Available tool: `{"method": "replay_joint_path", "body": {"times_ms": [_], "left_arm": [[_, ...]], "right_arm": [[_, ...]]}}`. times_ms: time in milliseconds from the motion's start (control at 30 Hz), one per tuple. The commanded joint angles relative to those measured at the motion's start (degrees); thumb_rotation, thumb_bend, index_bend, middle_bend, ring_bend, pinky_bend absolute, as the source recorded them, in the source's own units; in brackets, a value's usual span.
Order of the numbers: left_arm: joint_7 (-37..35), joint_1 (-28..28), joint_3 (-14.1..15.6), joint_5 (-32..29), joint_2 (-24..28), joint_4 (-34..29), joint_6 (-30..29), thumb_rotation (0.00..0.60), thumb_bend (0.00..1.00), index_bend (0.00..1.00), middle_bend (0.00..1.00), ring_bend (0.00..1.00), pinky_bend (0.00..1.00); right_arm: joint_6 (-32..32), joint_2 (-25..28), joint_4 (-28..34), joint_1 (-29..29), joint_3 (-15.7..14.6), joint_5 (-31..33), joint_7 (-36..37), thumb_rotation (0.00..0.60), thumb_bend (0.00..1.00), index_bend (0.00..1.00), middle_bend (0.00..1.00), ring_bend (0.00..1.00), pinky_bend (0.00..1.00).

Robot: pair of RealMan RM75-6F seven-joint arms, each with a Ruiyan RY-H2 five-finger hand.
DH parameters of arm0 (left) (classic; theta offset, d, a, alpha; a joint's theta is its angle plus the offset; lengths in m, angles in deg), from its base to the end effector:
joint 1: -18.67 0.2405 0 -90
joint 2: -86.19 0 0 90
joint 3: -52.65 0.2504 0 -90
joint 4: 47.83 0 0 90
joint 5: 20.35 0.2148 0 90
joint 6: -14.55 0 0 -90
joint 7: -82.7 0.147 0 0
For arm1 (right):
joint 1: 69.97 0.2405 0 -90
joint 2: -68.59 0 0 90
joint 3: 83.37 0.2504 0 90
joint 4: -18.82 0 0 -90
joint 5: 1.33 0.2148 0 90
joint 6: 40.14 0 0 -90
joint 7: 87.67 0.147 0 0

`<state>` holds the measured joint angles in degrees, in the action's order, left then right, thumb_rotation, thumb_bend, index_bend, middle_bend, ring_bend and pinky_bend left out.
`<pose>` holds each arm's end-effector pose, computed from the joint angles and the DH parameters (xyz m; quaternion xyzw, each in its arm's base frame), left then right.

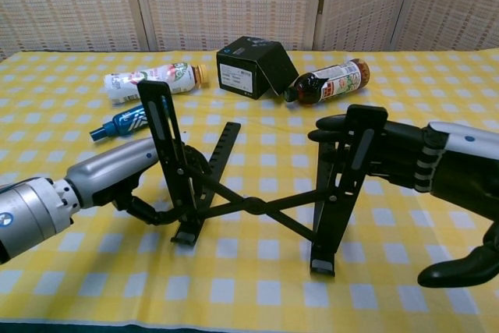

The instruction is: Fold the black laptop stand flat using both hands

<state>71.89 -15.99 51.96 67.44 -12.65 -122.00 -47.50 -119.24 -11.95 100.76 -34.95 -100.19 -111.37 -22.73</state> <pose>-0.1606 0.2727 -0.0774 -0.7210 -0.4532 -0.4578 0.2552 -0.1939 -0.2070 0.0071 -0.6061 0.6325 -0.4791 0.0542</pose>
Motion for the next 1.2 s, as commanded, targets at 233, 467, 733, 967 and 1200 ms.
{"method": "replay_joint_path", "body": {"times_ms": [233, 467, 733, 967, 1200], "left_arm": [[4.4, 0.9, -0.1, -0.2, -0.5, 1.4, -1.5, 0.600, 0.44, 0.58, 0.30, 0.23, 0.01], [4.8, 1.2, 0.0, -0.4, -0.7, 1.4, -1.4, 0.600, 0.44, 0.61, 0.30, 0.23, 0.01], [4.0, 1.0, 0.3, -0.7, 0.9, -1.9, 0.0, 0.600, 0.43, 0.47, 0.30, 0.23, 0.00], [4.6, 1.1, 0.2, -0.8, 2.2, -4.2, 0.0, 0.600, 0.43, 0.36, 0.30, 0.21, 0.00], [4.6, 1.4, 0.5, 0.0, 3.8, -6.6, -0.9, 0.600, 0.43, 0.32, 0.29, 0.20, 0.00]], "right_arm": [[-0.3, 0.0, -0.1, 0.0, -0.2, -0.3, 0.2, 0.600, 0.17, 0.00, 0.01, 0.04, 0.00], [-0.2, -0.1, -0.2, 0.1, -0.4, -0.4, 0.1, 0.600, 0.17, 0.00, 0.01, 0.05, 0.00], [1.3, -1.2, -0.9, 1.1, 1.1, 0.8, 0.7, 0.600, 0.17, 0.00, 0.01, 0.06, 0.00], [4.1, -3.4, -1.2, 3.5, 3.2, 2.2, 2.8, 0.600, 0.17, 0.00, 0.01, 0.06, 0.00], [5.4, -5.4, -2.0, 4.6, 1.9, 4.0, 17.2, 0.600, 0.17, 0.00, 0.01, 0.05, 0.00]]}}
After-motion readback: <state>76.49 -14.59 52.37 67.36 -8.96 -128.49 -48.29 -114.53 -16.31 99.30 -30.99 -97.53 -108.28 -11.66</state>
